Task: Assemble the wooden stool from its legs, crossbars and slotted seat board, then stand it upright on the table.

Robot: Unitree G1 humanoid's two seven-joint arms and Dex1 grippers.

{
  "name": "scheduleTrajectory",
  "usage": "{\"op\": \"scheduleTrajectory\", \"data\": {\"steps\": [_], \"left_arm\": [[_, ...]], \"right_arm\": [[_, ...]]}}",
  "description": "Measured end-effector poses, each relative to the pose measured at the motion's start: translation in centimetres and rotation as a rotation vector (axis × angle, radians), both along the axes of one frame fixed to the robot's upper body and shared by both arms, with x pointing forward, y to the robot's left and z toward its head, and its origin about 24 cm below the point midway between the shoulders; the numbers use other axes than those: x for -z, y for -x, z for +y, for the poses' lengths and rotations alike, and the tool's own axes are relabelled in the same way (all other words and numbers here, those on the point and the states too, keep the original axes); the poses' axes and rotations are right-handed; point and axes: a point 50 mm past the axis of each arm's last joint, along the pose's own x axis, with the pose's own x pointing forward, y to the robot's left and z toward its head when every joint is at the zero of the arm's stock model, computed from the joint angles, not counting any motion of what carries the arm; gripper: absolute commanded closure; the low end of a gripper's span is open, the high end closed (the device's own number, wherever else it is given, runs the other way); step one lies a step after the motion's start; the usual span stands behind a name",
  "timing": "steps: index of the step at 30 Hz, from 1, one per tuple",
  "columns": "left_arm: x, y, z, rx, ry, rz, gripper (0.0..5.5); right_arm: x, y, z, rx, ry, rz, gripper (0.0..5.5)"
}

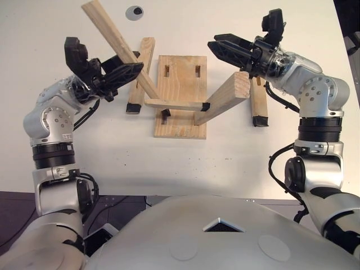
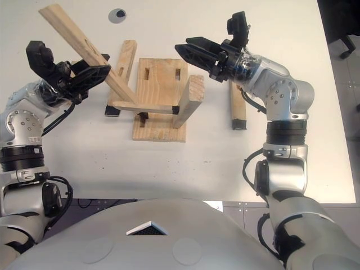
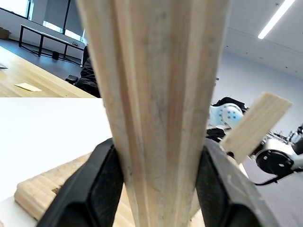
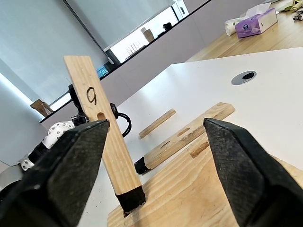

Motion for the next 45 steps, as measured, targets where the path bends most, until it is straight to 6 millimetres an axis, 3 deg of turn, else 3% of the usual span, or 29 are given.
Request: {"op": "scheduleTrajectory", "data": {"steps": [13, 22, 32, 45], "left_arm": [[0.9, 0.5, 0.6, 0.036, -0.034, -0.058, 3.49], [0.6, 2.1, 2.7, 0.127, -0.23, -0.083, 3.49], [-1.6, 1.0, 1.6, 0.273, -0.382, -0.246, 3.49], [-3.1, 1.4, -1.0, 0.364, -0.554, -0.391, 3.49]], "right_arm": [[0.6, -0.1, -0.3, 0.026, 0.037, -0.003, 1.83], [0.8, -0.4, -0.7, 0.085, 0.103, -0.08, 1.83], [0.6, -0.7, -0.8, 0.114, 0.111, -0.125, 1.83], [1.1, -0.6, -1.0, 0.139, 0.141, -0.117, 1.83]]}}
